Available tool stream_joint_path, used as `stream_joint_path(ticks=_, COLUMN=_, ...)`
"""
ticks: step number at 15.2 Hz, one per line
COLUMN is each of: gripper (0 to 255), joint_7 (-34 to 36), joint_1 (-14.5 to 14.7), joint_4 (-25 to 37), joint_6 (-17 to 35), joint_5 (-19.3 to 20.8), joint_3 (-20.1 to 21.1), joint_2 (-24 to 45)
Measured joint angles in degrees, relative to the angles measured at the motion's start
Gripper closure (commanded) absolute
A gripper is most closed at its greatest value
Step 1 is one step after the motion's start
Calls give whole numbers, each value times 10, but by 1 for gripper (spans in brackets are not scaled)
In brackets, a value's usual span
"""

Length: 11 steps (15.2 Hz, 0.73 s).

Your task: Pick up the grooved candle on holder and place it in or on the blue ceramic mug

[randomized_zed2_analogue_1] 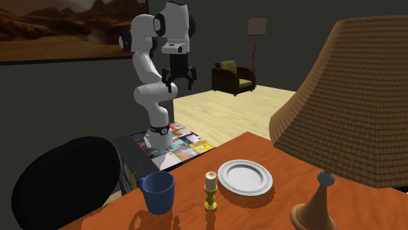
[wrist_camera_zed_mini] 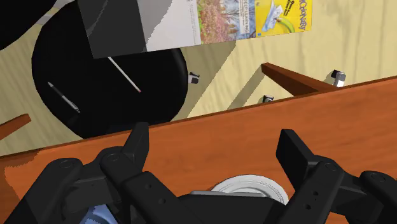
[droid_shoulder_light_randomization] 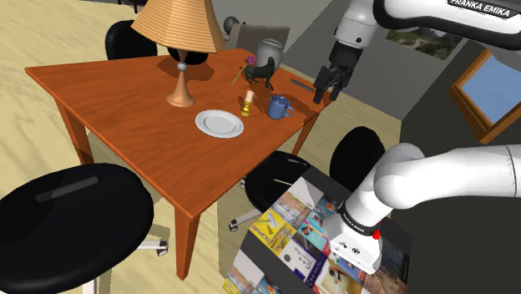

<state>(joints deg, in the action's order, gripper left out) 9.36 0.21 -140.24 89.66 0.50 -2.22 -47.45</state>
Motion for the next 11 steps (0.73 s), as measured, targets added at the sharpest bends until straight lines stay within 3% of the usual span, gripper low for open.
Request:
stream_joint_path(ticks=4, gripper=0, joint_7=-9, joint_1=-2, joint_4=9, joint_6=31, joint_5=6, joint_3=-9, joint_2=38)
stream_joint_path(ticks=11, gripper=0, joint_7=-38, joint_1=-5, joint_4=59, joint_6=135, joint_5=15, joint_3=-36, joint_2=187)
